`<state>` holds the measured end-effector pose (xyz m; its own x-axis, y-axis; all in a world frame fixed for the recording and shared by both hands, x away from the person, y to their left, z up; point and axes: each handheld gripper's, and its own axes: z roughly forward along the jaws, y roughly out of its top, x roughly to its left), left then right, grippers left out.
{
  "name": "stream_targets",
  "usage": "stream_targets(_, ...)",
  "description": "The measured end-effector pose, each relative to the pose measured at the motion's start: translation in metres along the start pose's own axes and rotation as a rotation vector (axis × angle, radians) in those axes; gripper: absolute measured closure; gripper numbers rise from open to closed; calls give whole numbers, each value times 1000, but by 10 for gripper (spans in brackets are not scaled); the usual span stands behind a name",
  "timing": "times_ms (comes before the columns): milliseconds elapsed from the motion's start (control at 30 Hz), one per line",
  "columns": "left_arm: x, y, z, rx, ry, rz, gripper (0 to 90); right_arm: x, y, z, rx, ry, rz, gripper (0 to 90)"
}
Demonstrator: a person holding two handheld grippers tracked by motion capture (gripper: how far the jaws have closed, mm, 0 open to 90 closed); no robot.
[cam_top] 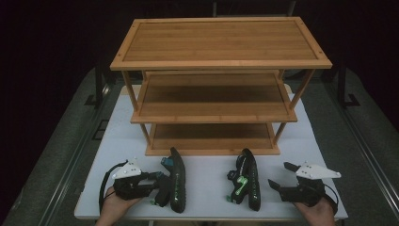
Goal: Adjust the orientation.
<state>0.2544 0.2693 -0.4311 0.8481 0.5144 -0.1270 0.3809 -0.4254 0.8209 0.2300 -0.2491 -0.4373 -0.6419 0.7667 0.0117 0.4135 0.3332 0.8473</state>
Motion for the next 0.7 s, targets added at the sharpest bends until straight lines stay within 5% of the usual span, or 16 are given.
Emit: stream_targets(700,-8,21,15,-57,-29,34,647,0,0,0,0,1,-3,147)
